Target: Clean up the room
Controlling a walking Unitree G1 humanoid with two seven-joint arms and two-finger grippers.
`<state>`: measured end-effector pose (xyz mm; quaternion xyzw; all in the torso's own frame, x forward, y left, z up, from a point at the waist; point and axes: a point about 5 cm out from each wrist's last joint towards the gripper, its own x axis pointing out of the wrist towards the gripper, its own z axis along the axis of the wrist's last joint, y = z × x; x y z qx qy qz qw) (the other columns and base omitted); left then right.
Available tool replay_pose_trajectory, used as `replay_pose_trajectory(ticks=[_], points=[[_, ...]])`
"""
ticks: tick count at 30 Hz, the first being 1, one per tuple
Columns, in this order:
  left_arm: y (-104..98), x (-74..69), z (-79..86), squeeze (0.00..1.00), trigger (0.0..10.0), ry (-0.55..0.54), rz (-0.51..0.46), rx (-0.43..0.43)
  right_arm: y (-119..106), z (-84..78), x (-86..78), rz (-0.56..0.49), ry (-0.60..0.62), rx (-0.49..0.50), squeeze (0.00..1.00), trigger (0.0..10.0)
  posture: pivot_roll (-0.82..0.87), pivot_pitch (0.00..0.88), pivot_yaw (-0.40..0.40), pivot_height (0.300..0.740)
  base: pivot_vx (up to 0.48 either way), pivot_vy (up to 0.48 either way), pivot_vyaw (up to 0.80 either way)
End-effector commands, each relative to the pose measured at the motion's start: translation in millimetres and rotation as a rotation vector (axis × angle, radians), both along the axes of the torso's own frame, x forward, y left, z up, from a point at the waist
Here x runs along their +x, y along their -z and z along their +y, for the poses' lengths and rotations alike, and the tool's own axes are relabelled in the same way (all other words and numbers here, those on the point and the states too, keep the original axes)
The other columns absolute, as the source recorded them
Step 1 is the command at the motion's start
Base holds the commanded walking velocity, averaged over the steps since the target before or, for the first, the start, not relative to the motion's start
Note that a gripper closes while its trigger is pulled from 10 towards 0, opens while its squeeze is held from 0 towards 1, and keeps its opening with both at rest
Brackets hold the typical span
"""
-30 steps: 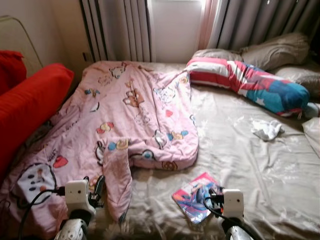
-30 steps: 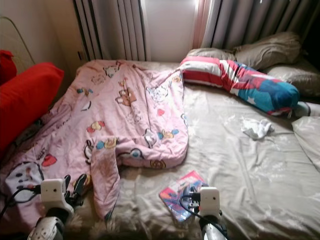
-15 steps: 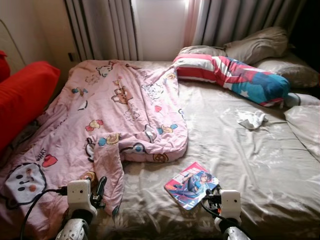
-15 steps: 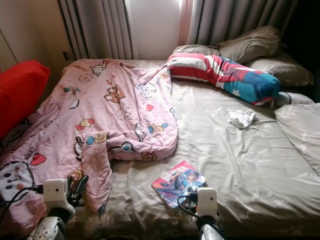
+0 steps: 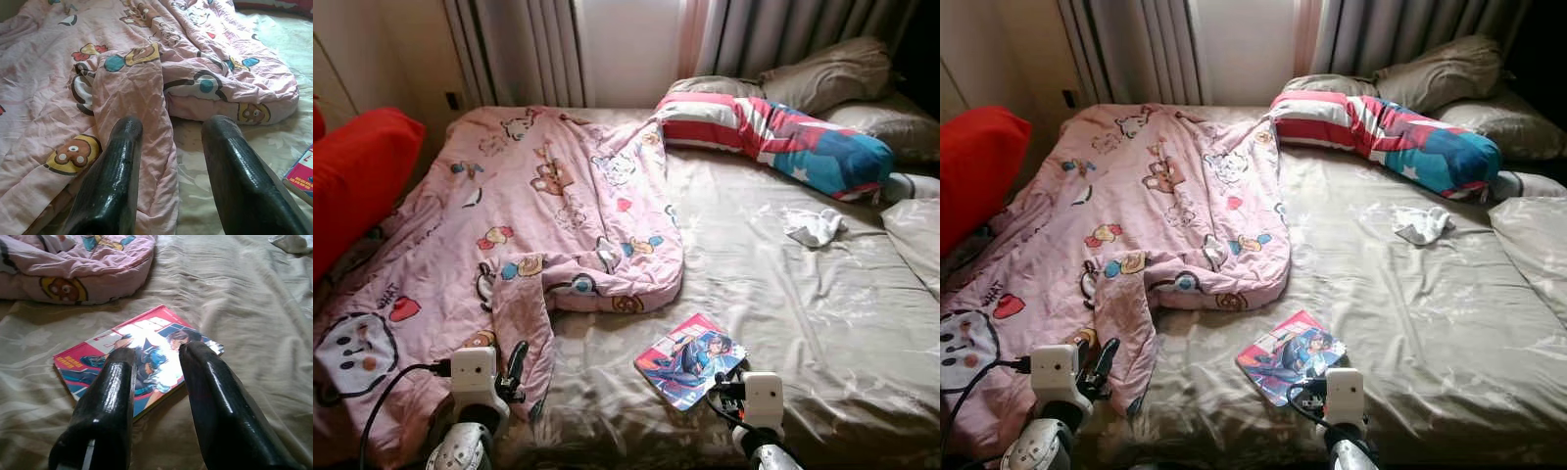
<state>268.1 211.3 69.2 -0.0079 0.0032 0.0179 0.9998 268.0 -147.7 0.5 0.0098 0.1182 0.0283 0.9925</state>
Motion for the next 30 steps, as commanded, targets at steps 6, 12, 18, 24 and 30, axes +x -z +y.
replay_pose_trajectory(ticks=[6,12,18,24,30], points=[[3.3,-2.6,2.8,0.0,10.0,-0.009,0.02,-0.002,3.8,1.8,-4.2,0.012,-0.004,0.001,0.0,10.0,-0.02,0.163,-0.005,0.62,0.0,0.0,0.0],[3.7,-2.3,2.2,0.0,10.0,-0.006,0.023,-0.002,4.0,1.2,-4.2,0.014,-0.004,0.006,0.0,10.0,-0.01,0.171,-0.004,0.62,0.0,0.0,0.0],[3.3,-1.9,2.1,0.0,10.0,-0.003,0.026,-0.001,4.0,2.2,-4.4,0.013,-0.008,0.004,0.0,10.0,-0.01,0.179,-0.002,0.62,0.0,0.0,0.0],[2.2,-1.2,1.6,0.0,10.0,0.003,0.025,0.004,1.8,7.7,-4.5,-0.008,-0.061,-0.013,0.0,10.0,-0.01,0.186,0.001,0.62,0.0,0.0,0.13],[1.6,-0.6,0.7,0.0,10.0,0.009,0.025,0.01,2.5,11.5,-5.7,-0.007,-0.075,-0.001,0.0,10.0,-0.01,0.187,0.002,0.62,0.0,0.0,0.53]])
